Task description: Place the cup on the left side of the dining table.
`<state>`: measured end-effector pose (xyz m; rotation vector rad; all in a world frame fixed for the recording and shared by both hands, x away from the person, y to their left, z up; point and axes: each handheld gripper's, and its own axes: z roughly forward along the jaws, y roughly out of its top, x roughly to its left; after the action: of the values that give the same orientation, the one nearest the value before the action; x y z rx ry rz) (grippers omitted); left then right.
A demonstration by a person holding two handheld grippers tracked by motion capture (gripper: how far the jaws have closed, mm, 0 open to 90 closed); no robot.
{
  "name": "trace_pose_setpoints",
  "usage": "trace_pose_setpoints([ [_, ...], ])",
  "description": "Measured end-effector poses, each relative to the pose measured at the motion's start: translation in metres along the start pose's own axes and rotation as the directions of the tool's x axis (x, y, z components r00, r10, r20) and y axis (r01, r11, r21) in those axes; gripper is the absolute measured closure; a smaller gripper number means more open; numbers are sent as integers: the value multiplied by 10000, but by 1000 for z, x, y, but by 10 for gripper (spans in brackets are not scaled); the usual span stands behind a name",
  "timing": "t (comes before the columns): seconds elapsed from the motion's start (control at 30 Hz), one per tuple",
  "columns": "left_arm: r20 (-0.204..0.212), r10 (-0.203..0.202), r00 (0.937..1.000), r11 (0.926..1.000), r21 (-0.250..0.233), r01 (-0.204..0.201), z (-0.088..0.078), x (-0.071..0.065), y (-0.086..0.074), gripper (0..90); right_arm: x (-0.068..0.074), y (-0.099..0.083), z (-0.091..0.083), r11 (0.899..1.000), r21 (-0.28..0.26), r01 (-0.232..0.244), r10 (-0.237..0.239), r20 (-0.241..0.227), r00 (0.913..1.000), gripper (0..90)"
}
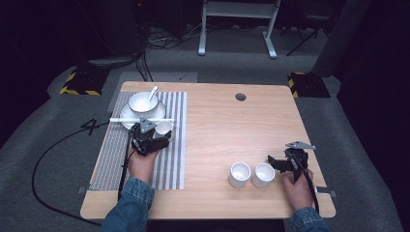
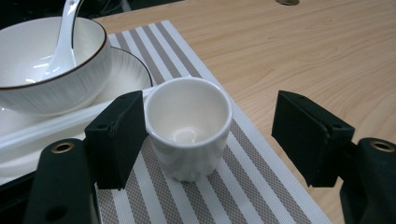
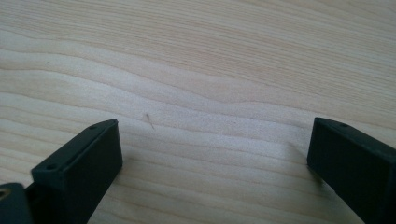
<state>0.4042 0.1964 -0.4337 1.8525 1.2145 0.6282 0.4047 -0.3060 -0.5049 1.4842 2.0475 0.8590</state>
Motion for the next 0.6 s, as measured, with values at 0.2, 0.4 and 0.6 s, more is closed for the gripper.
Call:
trace_pose_setpoints([
  [0.2,292,-238,9993,9997,67,236,-21,1,-3,266,0,0,0,10000,0,-1,1,-1,10000,31],
  [0.4,313,-221,9993,9996,199,215,-41,0,-8,258,0,0,0,10000,-7,9,-9,-19,10000,31],
  [0.6,323,-165,9993,9994,324,154,-63,-1,-17,256,1,1,1,10000,-12,33,-33,-50,10000,31],
])
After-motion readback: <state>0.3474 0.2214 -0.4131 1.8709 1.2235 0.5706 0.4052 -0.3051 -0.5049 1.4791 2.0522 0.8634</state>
